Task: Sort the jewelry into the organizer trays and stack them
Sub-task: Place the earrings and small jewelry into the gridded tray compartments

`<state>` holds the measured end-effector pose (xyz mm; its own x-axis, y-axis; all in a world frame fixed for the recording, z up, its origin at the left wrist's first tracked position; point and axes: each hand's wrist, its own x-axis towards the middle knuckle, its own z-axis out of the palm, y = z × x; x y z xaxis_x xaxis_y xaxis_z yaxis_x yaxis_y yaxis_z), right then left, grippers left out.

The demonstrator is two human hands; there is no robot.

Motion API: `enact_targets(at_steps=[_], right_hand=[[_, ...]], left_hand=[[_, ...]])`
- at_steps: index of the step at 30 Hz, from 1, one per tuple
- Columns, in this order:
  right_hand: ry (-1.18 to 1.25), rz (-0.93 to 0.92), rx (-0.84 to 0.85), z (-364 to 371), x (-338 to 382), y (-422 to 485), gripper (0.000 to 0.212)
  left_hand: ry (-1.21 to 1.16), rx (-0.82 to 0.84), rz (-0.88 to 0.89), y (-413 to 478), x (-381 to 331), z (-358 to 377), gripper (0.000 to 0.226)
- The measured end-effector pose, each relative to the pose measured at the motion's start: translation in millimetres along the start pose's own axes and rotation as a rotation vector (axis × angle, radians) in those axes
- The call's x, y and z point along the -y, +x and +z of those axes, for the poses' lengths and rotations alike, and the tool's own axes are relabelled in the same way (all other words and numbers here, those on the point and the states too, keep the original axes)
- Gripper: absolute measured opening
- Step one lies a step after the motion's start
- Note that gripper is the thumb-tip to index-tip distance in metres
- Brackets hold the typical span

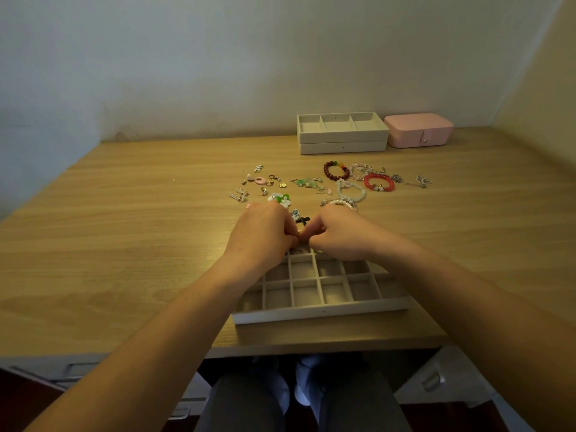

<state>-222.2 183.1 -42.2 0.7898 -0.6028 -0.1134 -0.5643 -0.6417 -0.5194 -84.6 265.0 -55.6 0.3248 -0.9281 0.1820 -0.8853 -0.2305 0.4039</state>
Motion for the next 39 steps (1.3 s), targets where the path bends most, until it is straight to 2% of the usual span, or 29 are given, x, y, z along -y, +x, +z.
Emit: enact_targets(at_steps=[2,8,12,22,26,32,39], right_hand=[[0.004,-0.001,-0.003,0.6,-0.5,0.3,0.032],[-0.018,0.012,-0.014,2.7,0.4,1.6,0.027],[-0.027,0.005,-0.025,3.7,2.7,-0.8,0.028],[0.012,0.005,-0.088,5.1,1.5,-2.5,0.029],[0.047,-0.002,-0.148,6.6,-0.7,-4.3,0.030],[0.063,-0.026,-0.094,4.4,-0.1,-6.6,0.029],[0.090,-0.030,-0.147,4.6,2.2,-8.4,0.030]], left_hand=[[0.009,-0.015,-0.029,-0.8,0.1,-0.1,0.003],[0.118,-0.006,-0.033,-2.4,-4.4,2.0,0.010],[0.049,0.048,-0.041,1.0,-2.7,0.7,0.003],[-0.039,-0.001,-0.078,-3.1,-3.0,-0.9,0.013],[-0.042,0.021,-0.091,-1.5,-2.0,-3.1,0.010],[-0.158,-0.007,-0.139,-1.4,9.3,-14.0,0.008],[-0.215,-0.044,-0.214,0.4,25.8,-26.5,0.008]])
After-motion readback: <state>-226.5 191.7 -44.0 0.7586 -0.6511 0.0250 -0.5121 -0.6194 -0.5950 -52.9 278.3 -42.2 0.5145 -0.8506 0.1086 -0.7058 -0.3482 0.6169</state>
